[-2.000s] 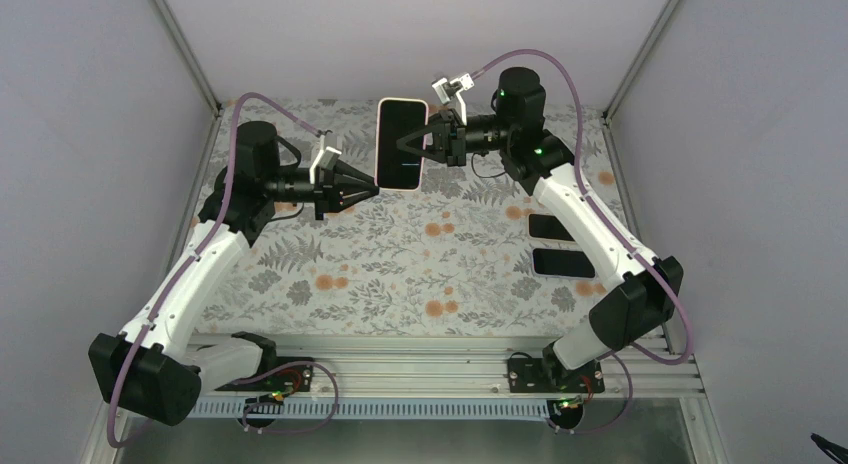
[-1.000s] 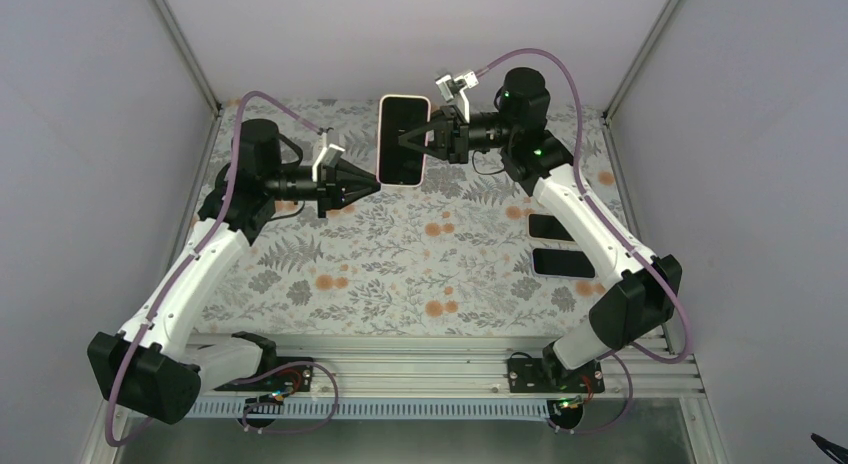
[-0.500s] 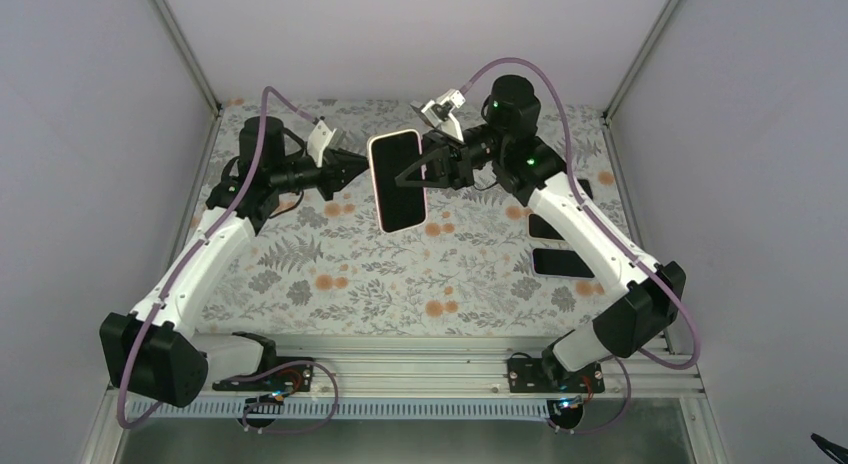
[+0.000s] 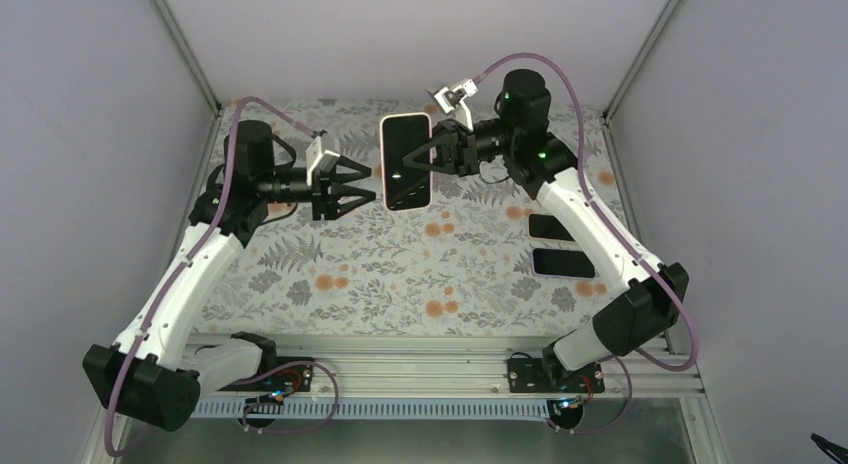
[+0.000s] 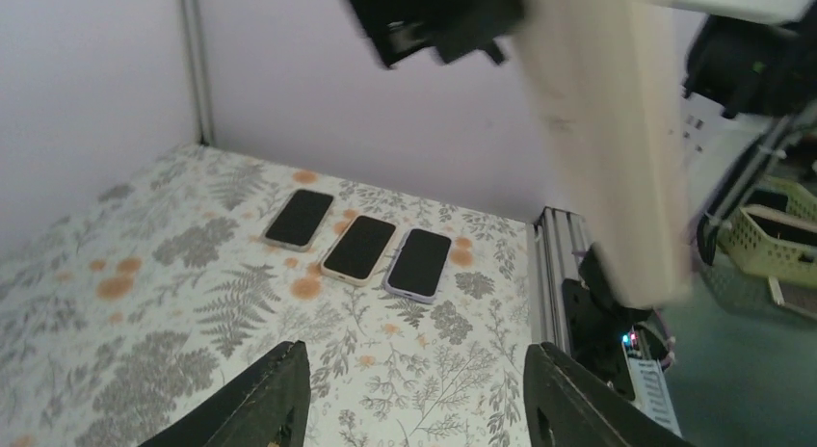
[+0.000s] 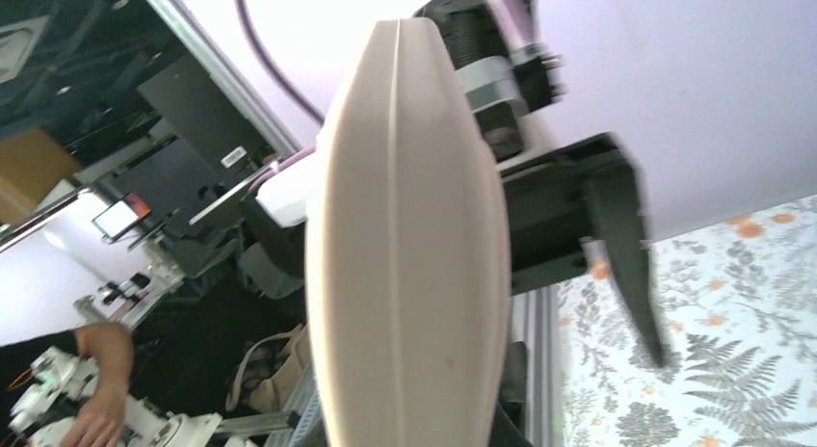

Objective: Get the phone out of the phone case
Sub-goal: Remove the phone case from the phone.

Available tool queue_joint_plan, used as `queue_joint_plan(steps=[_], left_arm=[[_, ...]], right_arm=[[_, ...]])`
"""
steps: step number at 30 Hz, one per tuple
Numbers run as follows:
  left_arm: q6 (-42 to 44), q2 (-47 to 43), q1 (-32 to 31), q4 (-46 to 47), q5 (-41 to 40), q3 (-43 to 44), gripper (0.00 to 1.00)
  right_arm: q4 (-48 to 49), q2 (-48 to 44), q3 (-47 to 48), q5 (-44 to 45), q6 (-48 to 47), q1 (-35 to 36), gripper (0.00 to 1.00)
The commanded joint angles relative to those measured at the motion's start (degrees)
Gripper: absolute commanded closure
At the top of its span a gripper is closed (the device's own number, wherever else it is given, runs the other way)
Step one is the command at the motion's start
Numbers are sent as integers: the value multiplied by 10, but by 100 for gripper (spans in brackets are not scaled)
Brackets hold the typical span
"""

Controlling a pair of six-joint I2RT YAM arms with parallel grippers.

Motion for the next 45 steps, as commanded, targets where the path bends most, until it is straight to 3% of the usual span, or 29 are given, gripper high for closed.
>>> queue_joint_plan(steps=[1,12,28,35,38,45], left_arm=[[45,-32,-11,-18,38,18,43],[3,-26,-56,33,-2,17,40],[-30,-16,-61,64,-49,4,45],[-129,-4,-38,130,-37,-17,47],[-167,1,-29,162,-32,-26,49],[-143,6,-26,138,-90,-27,58]], right_arm=[[17,-12,22,35,11,-13,96],[50,-9,9,41,41,-14,96],[69,-16,-5,29,53,-14,96],[73,-21,-12,22,54,-14,96],[74,-24,-14,18,54,-14,96],[108,-29,-26,-10,80,-8,96]])
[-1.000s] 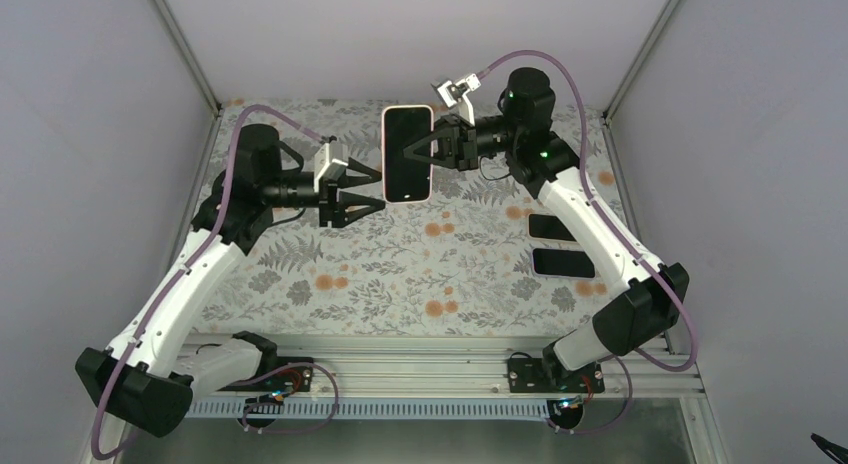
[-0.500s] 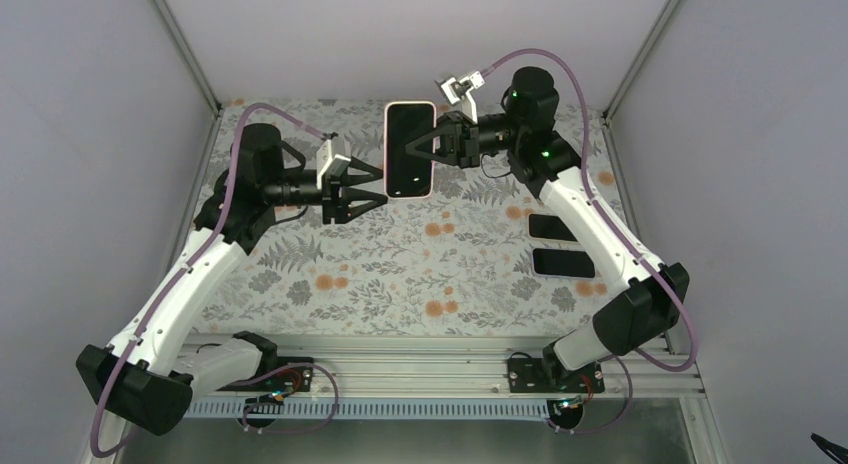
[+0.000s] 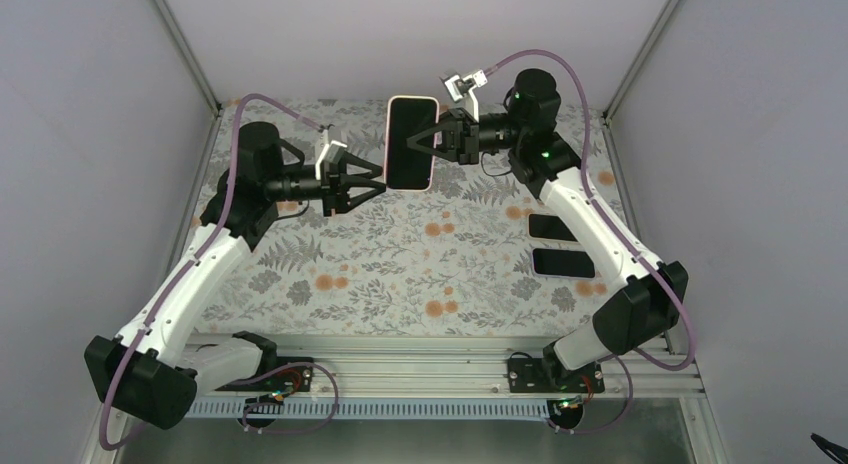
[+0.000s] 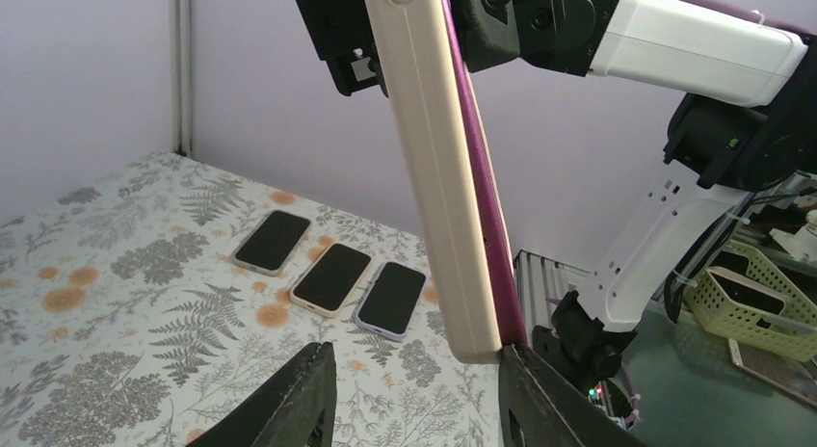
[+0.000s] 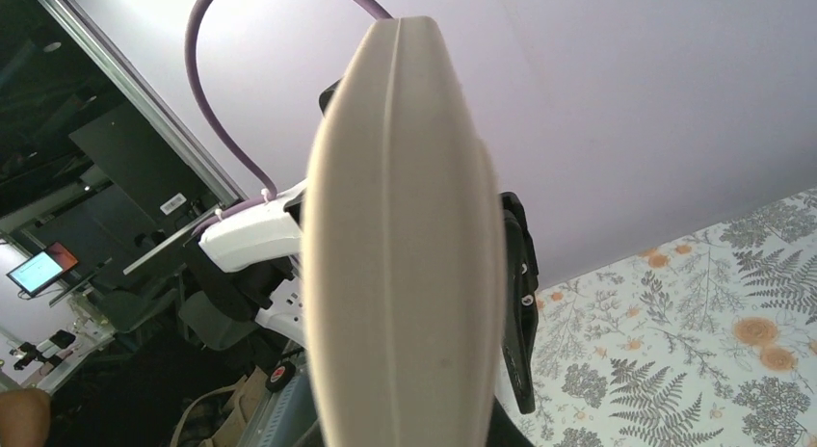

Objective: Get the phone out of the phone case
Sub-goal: Remove the phone case from the phone.

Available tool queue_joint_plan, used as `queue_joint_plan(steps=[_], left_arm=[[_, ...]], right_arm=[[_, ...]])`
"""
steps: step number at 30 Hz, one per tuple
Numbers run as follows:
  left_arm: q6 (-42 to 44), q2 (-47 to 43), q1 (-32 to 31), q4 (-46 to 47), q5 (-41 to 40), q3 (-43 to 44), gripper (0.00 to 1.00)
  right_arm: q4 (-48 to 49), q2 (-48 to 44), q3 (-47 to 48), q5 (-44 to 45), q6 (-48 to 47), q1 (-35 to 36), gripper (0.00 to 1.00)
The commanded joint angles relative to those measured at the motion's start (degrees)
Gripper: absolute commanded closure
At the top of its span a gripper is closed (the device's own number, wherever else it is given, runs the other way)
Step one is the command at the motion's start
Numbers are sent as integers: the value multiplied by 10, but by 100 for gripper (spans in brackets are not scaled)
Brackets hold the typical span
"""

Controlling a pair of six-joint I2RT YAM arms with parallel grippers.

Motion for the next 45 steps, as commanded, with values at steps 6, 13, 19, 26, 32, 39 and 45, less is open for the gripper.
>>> queue_joint_plan(steps=[6,13,19,26,32,39,45], left_arm=[[-12,24,19,19,-109,3,62],[-29,34,21,28,-117,3,64],[-43,42,22,48,-92,14,64],[-64,48,22,67,-53,46,65],[-77,54,23,81,-31,66,66],[-97,65,22,108,3,98,66],[-116,59,19,133,25,79,77]], right_arm=[[59,-28,-7,-110,59,34,96],[60,-22,-3,-136,58,57,96],[42,-16,-9,-137,40,70,96],[1,-19,-32,-131,-6,79,96],[-11,-25,-64,-127,-29,91,96],[-28,-14,-90,-120,-56,112,96],[-47,-7,-80,-107,-76,118,96]])
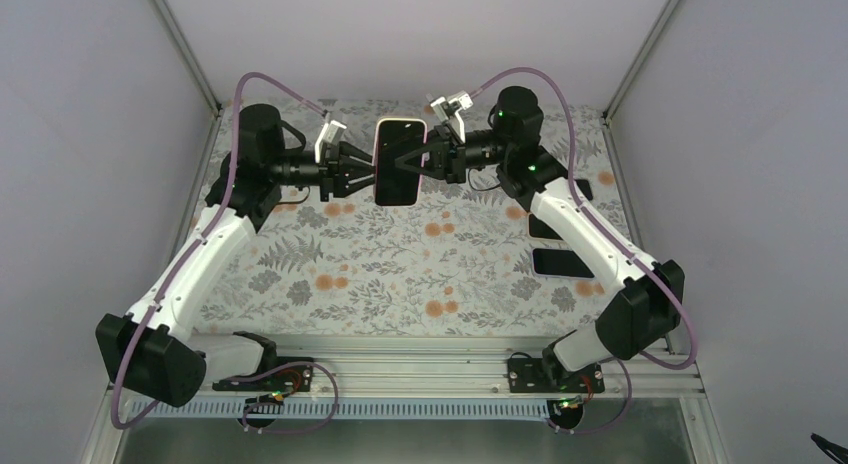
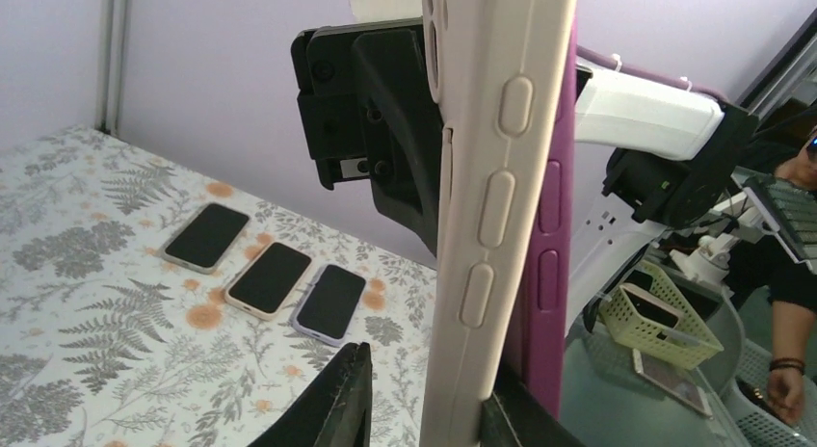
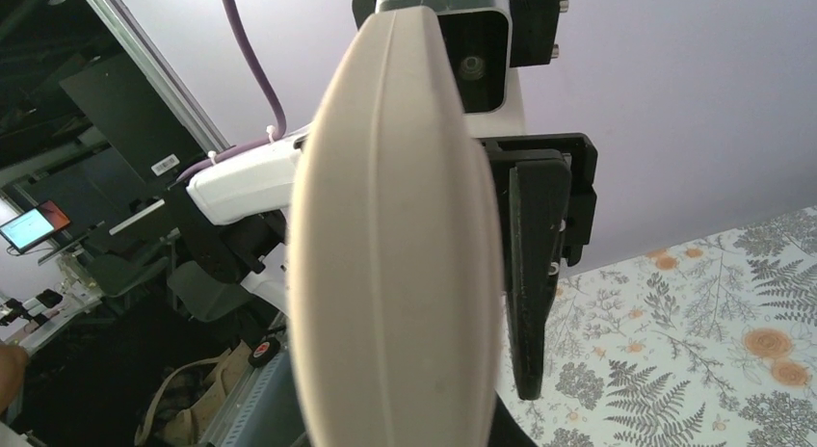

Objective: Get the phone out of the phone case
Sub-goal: Remove the phone case from the phone.

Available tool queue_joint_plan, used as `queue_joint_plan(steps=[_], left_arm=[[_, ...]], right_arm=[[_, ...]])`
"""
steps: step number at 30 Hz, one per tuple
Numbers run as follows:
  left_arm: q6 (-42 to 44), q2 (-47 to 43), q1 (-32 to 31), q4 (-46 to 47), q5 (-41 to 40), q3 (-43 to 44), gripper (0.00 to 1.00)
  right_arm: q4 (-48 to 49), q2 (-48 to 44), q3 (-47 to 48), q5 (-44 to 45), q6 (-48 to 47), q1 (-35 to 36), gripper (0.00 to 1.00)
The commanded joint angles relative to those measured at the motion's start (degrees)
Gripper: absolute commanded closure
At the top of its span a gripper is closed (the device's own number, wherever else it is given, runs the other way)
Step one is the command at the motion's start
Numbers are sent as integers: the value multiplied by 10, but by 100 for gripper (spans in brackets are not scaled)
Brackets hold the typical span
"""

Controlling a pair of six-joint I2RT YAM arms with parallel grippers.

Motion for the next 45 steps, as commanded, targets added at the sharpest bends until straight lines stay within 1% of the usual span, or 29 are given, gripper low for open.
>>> queue_joint_plan(steps=[1,8,9,13,14,19,24,26,30,32,42,44,45], left_arm=[[-39,-3,0,123,-47,18,79],[-26,-30,2,110,-23,-15,95],[-29,-32,2,111,-20,-17,97],[-28,-36,4,100,-18,-19,98],[-28,-36,5,99,-18,-19,98],[-29,-37,9,96,-25,-24,98],[-35,-38,14,97,-31,-33,98],[-33,-37,14,94,-32,-31,98],[-28,-36,13,91,-32,-36,98],[-24,-36,14,88,-34,-38,98],[-18,-29,5,84,-48,-34,98],[-20,-27,1,87,-45,-33,98],[-23,-26,0,93,-39,-33,98]], right_arm=[[-91,3,-9,-123,-21,74,96],[-112,2,10,-104,-33,47,96],[-114,3,14,-103,-33,42,94],[-122,4,27,-100,-32,23,83],[-124,4,31,-100,-32,18,81],[-132,-1,33,-94,-34,-5,80],[-134,-4,22,-83,-37,-13,85],[-135,-3,23,-82,-36,-13,84],[-138,1,32,-83,-36,-19,79],[-138,2,37,-82,-34,-26,79],[-123,7,46,-68,-14,-36,89],[-123,10,43,-68,-14,-35,96],[-123,12,41,-71,-13,-34,96]])
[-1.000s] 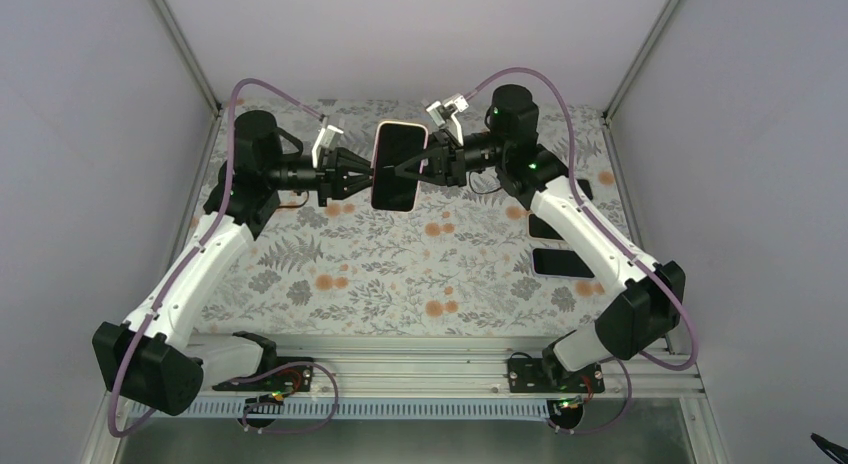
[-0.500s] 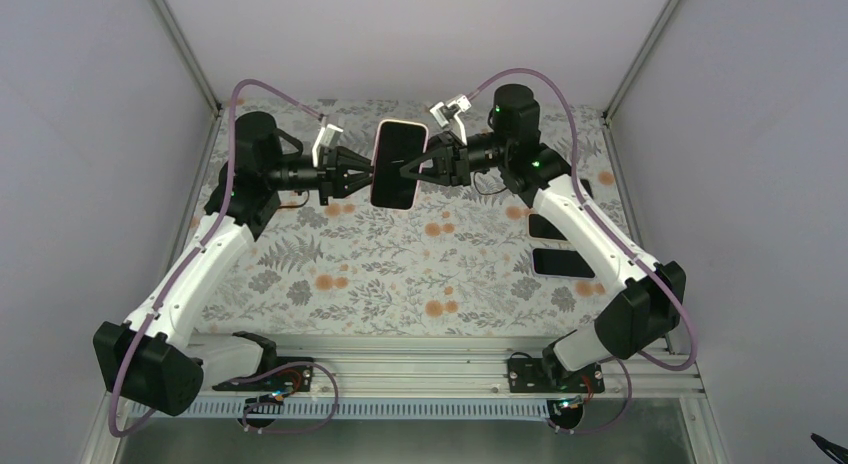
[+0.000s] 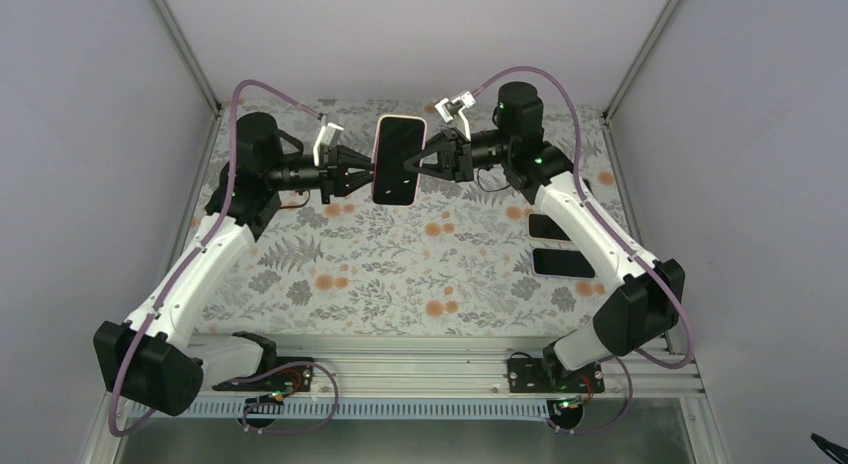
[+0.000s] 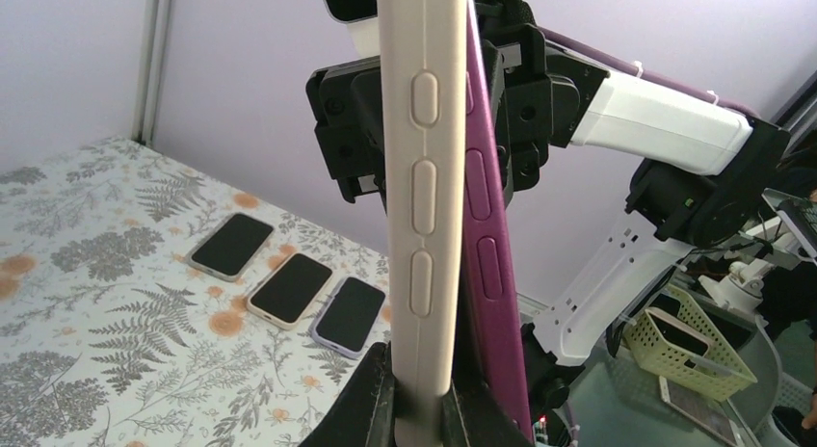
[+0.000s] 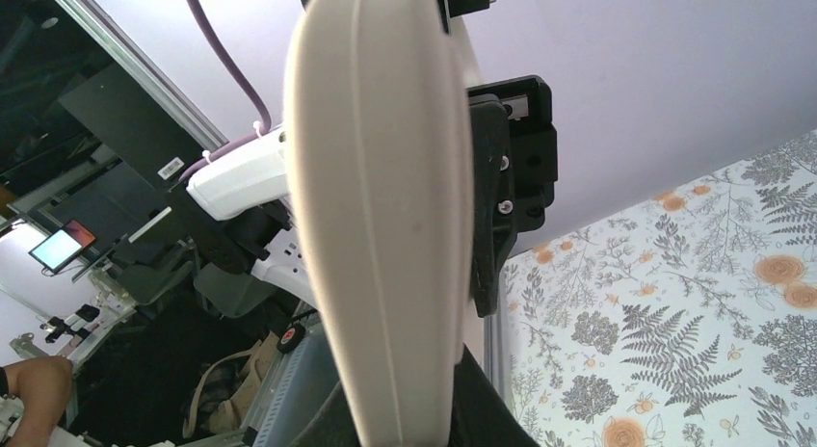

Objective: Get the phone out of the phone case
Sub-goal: Remove the phone case from the phone.

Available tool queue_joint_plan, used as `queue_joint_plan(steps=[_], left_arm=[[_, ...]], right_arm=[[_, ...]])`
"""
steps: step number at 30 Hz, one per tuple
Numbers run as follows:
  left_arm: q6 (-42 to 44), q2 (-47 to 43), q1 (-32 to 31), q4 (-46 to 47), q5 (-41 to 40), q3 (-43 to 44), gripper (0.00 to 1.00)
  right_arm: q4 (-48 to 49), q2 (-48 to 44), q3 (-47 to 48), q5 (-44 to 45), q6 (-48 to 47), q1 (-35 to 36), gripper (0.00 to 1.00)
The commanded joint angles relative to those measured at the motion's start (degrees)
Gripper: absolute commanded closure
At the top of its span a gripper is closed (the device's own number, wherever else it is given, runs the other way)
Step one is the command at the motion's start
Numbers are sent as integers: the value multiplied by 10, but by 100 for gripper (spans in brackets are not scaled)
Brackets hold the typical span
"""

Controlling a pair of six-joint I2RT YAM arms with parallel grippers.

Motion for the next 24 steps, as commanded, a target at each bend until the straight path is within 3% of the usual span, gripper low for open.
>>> queue_joint_plan(steps=[1,5,17,24], left_arm=[[8,-1,0,46,-6,9,97],[-6,11,-1,66,-2,17,85],[-22,28,-31,87,48,34,72],[-16,33,-37,69,10,27,70]], right_arm=[[4,6,12,-45,24,1,96],[12,10,4,-66,24,21,96],[0,30,7,-91,14,65,96],[-31,35,22,-70,-15,90,96]])
